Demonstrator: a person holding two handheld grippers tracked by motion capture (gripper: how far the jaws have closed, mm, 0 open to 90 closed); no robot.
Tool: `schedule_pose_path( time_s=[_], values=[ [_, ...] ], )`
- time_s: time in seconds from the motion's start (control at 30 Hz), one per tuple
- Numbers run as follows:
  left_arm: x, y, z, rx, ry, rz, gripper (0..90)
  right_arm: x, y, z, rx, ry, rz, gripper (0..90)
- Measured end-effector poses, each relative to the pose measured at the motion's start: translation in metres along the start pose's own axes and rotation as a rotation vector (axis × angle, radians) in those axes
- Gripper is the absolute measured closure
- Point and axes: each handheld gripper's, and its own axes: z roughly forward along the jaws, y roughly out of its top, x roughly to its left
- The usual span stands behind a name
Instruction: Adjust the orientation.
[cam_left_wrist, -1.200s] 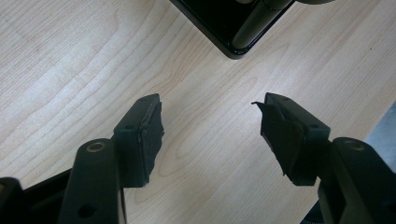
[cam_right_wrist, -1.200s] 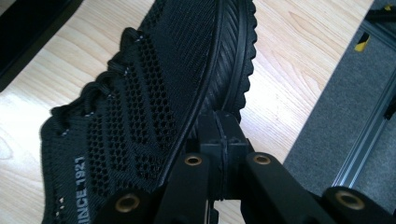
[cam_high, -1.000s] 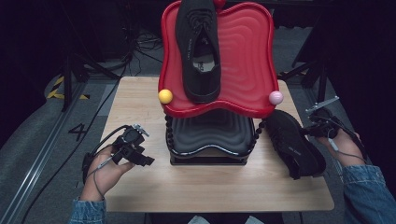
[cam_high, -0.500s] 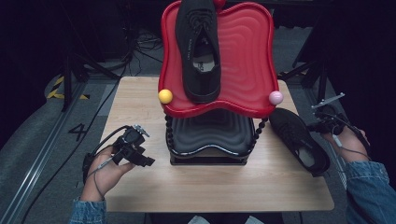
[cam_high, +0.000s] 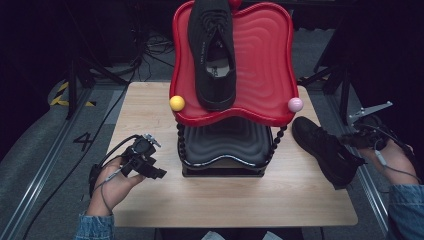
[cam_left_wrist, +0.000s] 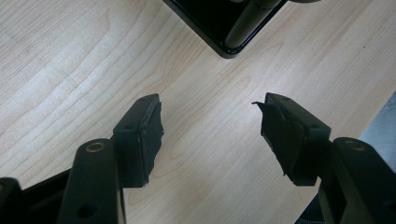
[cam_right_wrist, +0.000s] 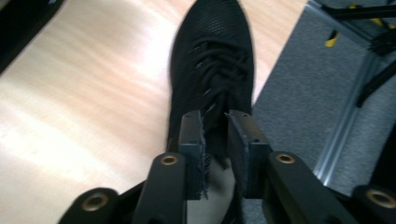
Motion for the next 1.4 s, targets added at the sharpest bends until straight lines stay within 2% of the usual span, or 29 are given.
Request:
schedule_pose_path(
  time_s=[0.07, 0.17, 0.3, 0.4, 0.47, 0.53, 0.63, 0.67, 0.73, 0.8, 0.87, 0.9, 1.07, 1.17, 1.2, 1.23, 1.4],
  values=[
    [0.0, 0.0, 0.001, -0.001, -0.003, -0.004, 38.8, 0.004, -0.007, -0.005, 0.019, 0.032, -0.003, 71.1],
    [-0.001, 0.0, 0.0, 0.002, -0.007, -0.003, 38.9, 0.006, -0.011, -0.005, 0.039, 0.044, -0.004, 70.4],
    [-0.002, 0.001, 0.0, -0.004, -0.002, 0.007, 38.8, 0.011, -0.021, 0.004, 0.099, 0.073, -0.005, 69.9],
    [-0.002, 0.0, 0.001, -0.002, -0.01, 0.0, 38.8, 0.011, -0.024, 0.011, 0.125, 0.072, -0.005, 70.2],
    [-0.002, 0.0, 0.001, 0.005, -0.007, 0.005, 38.8, 0.01, -0.026, 0.019, 0.16, 0.084, -0.001, 72.8],
    [-0.002, 0.001, 0.002, 0.011, -0.016, 0.0, 38.8, 0.007, -0.028, 0.027, 0.181, 0.128, 0.0, 76.3],
    [-0.002, 0.0, 0.002, 0.009, -0.018, 0.001, 38.9, 0.006, -0.027, 0.034, 0.208, 0.131, 0.001, 86.0],
    [-0.002, 0.0, 0.002, 0.009, -0.018, 0.001, 38.9, 0.006, -0.027, 0.034, 0.208, 0.131, 0.001, 86.0],
    [-0.001, 0.001, 0.002, 0.007, -0.019, 0.003, 38.9, 0.013, -0.023, 0.033, 0.217, 0.128, -0.029, 86.9],
    [-0.001, 0.001, 0.003, 0.007, -0.015, 0.008, 38.9, 0.018, -0.02, 0.033, 0.201, 0.155, -0.046, 87.1],
    [-0.001, 0.001, 0.003, 0.009, -0.016, 0.006, 38.9, 0.022, -0.018, 0.033, 0.198, 0.159, -0.057, 87.1],
    [-0.002, 0.001, 0.004, 0.015, -0.024, 0.006, 38.9, 0.033, -0.013, 0.033, 0.191, 0.159, -0.082, 87.0],
    [-0.001, 0.001, 0.004, 0.014, -0.028, 0.005, 38.9, 0.058, -0.005, 0.032, 0.172, 0.199, -0.129, 86.3],
    [-0.002, 0.001, 0.006, 0.018, -0.032, 0.002, 38.9, 0.073, -0.004, 0.031, 0.163, 0.231, -0.16, 85.8],
    [-0.002, 0.001, 0.006, 0.018, -0.032, 0.002, 38.8, 0.073, -0.004, 0.031, 0.163, 0.231, -0.16, 85.8],
    [-0.002, 0.001, 0.006, 0.027, -0.034, 0.004, 38.8, 0.082, -0.003, 0.03, 0.152, 0.241, -0.176, 85.6],
    [-0.002, 0.001, 0.006, 0.017, -0.029, 0.013, 38.8, 0.097, -0.006, 0.03, 0.142, 0.256, -0.199, 85.5]
  ],
)
